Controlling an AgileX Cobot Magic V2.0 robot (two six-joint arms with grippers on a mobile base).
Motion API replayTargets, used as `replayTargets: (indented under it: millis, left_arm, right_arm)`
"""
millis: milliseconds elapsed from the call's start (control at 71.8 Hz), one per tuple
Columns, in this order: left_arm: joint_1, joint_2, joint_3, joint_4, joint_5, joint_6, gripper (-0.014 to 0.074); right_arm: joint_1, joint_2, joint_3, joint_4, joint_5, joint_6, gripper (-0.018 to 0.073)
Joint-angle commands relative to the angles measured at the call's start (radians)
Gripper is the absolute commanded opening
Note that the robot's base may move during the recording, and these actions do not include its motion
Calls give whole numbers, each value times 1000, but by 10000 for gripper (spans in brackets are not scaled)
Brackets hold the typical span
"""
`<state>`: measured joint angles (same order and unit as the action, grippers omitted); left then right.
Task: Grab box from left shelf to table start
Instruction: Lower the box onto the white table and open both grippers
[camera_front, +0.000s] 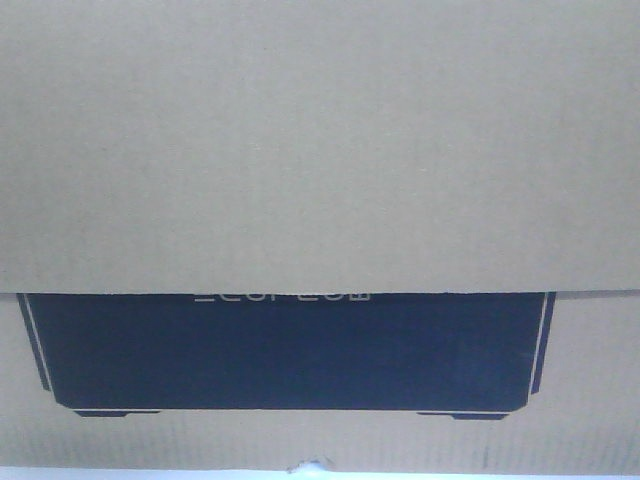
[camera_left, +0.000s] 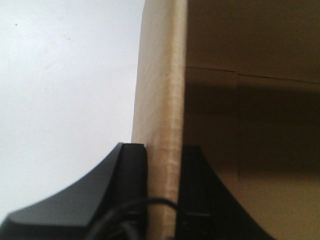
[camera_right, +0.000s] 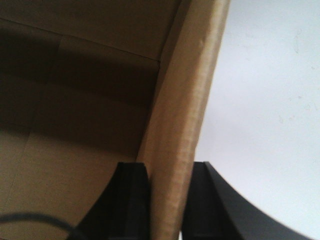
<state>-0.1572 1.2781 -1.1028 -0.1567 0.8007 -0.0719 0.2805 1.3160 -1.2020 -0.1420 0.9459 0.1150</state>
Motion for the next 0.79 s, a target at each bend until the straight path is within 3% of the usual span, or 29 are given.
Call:
replayTargets:
  millis: [0,97,181,264,376,445,682,779]
  left_arm:
    - [-23,1,-27,-224,-18,-9,-100]
    - [-23,1,-49,-224,-5,-9,-90]
    - [-23,1,-72,-224,20,-7,-3]
    - [-23,1,-96,-224,38,-8,173]
    - [-23,1,-119,-224,52,-8,438]
    - [-23,1,-129,-224,64,-8,554]
    - [-23,-8,-192,-221,99,-8,565]
    - [-23,-35,-210,-183,103,-8,565]
  right_arm:
    - [21,-6,-25,122,-92,-20,202]
    - [21,-6,-25,117,-88,-20,373]
    - [21,-6,-25,114,-79,-20,505]
    - [21,-6,-25,113,-70,-20,575]
    - [21,-6,-25,113,-55,-20,578]
    - [21,-7,-25,108,-48,-20,578]
    - [21,-45,-30,55,-45,-3,578]
    - [21,-75,-49,21,-39,1,575]
